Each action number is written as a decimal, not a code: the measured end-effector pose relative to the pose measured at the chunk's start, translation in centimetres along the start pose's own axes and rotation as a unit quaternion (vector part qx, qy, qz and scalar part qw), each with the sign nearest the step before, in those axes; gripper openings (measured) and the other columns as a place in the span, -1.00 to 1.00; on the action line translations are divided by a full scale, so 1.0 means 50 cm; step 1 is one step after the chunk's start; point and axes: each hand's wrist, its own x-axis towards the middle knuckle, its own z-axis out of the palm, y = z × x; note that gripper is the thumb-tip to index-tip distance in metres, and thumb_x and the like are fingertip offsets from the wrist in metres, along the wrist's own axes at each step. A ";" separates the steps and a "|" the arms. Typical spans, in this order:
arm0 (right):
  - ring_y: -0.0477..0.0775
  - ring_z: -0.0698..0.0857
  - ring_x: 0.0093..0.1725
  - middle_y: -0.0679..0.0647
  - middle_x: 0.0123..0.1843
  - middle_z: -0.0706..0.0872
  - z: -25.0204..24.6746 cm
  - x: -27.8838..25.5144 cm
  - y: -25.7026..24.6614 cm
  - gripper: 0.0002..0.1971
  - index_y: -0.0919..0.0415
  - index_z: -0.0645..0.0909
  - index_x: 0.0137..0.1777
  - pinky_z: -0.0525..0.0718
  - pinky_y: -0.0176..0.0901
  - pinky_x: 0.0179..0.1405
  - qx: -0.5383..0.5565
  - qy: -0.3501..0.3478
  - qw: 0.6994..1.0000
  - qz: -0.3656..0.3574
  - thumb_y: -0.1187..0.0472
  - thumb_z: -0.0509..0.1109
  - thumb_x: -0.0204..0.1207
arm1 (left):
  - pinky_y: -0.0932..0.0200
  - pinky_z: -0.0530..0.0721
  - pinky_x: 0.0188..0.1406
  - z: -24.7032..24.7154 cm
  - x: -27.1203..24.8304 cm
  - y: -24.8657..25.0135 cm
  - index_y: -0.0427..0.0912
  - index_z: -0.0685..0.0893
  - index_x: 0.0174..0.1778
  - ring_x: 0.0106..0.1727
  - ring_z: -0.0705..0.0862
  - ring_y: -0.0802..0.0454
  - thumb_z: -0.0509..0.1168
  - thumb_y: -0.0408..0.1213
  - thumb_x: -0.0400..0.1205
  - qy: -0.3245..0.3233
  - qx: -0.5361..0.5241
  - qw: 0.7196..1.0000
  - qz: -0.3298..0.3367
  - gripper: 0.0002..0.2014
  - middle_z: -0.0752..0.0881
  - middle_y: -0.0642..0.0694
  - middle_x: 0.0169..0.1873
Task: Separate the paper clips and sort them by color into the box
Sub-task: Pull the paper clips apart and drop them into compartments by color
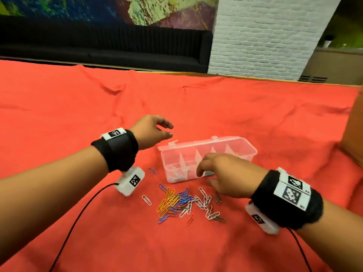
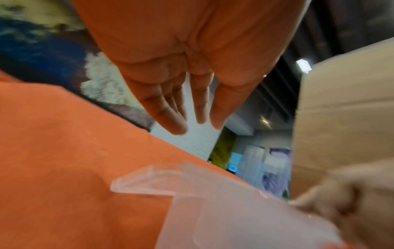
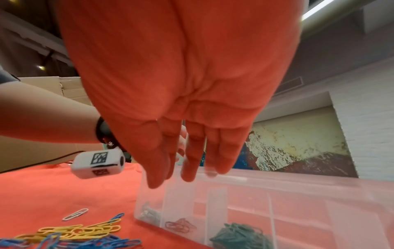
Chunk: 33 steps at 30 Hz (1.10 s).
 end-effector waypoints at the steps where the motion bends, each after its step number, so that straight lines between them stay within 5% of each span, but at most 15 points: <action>1: 0.03 0.65 0.24 -0.11 0.25 0.64 0.003 -0.001 0.002 -0.61 -0.13 0.63 0.26 0.59 -0.08 0.27 0.007 -0.001 1.000 -0.003 0.22 0.32 0.46 | 0.20 0.70 -0.14 0.008 -0.011 0.001 -0.02 0.77 0.02 -0.21 0.74 0.12 0.50 -0.22 0.53 0.008 0.053 0.998 0.035 -0.83 0.70 0.05 -0.15; 6: 0.01 0.58 0.42 -0.07 0.45 0.62 0.009 0.023 0.009 -0.55 -0.02 0.58 0.44 0.48 -0.14 0.44 0.037 0.027 0.999 -0.001 0.26 0.29 0.55 | 0.18 0.57 0.00 0.033 -0.062 0.013 0.06 0.78 -0.04 -0.12 0.63 0.10 0.45 -0.11 0.53 0.038 0.168 0.973 0.153 -0.89 0.59 0.01 -0.05; 10: 0.04 0.56 0.47 -0.07 0.49 0.61 0.014 0.065 0.004 -0.54 -0.12 0.54 0.46 0.50 -0.07 0.45 0.050 0.020 0.998 0.019 0.19 0.31 0.57 | 0.13 0.55 0.14 0.026 -0.065 -0.002 0.15 0.76 0.13 0.04 0.62 0.02 0.41 0.04 0.54 -0.040 0.264 0.959 0.099 -0.74 0.62 0.01 0.01; 13: 0.03 0.63 0.37 -0.08 0.40 0.67 0.012 0.080 0.006 -0.60 -0.16 0.60 0.35 0.55 -0.03 0.40 0.084 0.020 0.996 0.011 0.18 0.32 0.54 | 0.13 0.52 0.21 0.023 -0.067 -0.015 0.17 0.72 0.21 0.20 0.60 -0.02 0.40 0.04 0.54 -0.083 0.314 0.942 0.089 -0.68 0.65 0.00 0.10; 17: -0.05 0.67 0.10 -0.10 0.19 0.69 -0.021 0.072 0.042 -0.73 -0.08 0.69 0.16 0.59 -0.06 0.27 0.111 0.136 0.985 0.010 0.18 0.37 0.50 | 0.16 0.56 0.13 0.010 -0.061 -0.021 0.13 0.77 0.10 0.11 0.66 0.03 0.38 -0.04 0.57 -0.097 0.308 0.941 0.097 -0.79 0.72 0.08 0.02; 20: 0.09 0.55 0.42 -0.02 0.39 0.60 -0.042 0.061 0.108 -0.59 -0.11 0.60 0.35 0.48 0.00 0.44 0.009 0.120 0.990 0.069 -0.03 0.41 0.48 | 0.21 0.57 -0.04 -0.013 -0.027 -0.008 0.10 0.80 0.00 -0.07 0.67 0.12 0.37 0.03 0.59 -0.101 0.243 0.962 0.065 -0.82 0.74 0.17 -0.13; 23: 0.21 0.03 0.74 0.00 0.76 0.10 -0.031 0.043 0.150 -0.32 -0.25 0.19 0.65 0.09 0.32 0.67 -0.033 -0.028 0.989 0.138 -0.27 0.27 0.55 | 0.17 0.63 0.00 -0.034 0.053 0.009 0.01 0.81 0.06 -0.03 0.73 0.03 0.35 -0.08 0.63 -0.082 0.250 0.962 0.073 -0.82 0.81 0.05 -0.07; 26: 0.09 -0.04 0.75 0.01 0.78 -0.13 0.001 0.027 0.151 -0.28 -0.33 -0.08 0.69 -0.18 0.41 0.65 -0.027 -0.099 0.987 0.122 -0.26 0.19 0.61 | 0.15 0.62 0.12 -0.030 0.155 0.018 0.08 0.76 0.19 0.14 0.72 -0.06 0.28 -0.14 0.65 -0.127 0.373 0.914 0.101 -0.75 0.80 0.03 0.10; 30: 0.06 0.04 0.74 -0.01 0.77 -0.23 0.020 0.020 0.151 -0.28 -0.32 -0.10 0.67 -0.34 0.35 0.62 -0.042 -0.079 0.989 0.119 -0.20 0.20 0.61 | 0.11 0.57 0.12 0.009 0.264 0.009 0.24 0.51 0.49 0.30 0.65 -0.09 0.11 -0.39 0.65 -0.229 0.528 0.801 0.164 -0.45 0.69 0.06 0.28; 33: 0.09 0.01 0.74 -0.03 0.76 -0.29 0.020 0.021 0.152 -0.23 -0.34 -0.11 0.66 -0.41 0.32 0.61 -0.036 -0.080 0.989 0.118 -0.19 0.27 0.57 | 0.11 0.59 0.07 0.052 0.305 0.008 0.28 0.51 0.49 0.28 0.65 -0.13 0.16 -0.31 0.70 -0.256 0.562 0.753 0.226 -0.51 0.68 0.04 0.25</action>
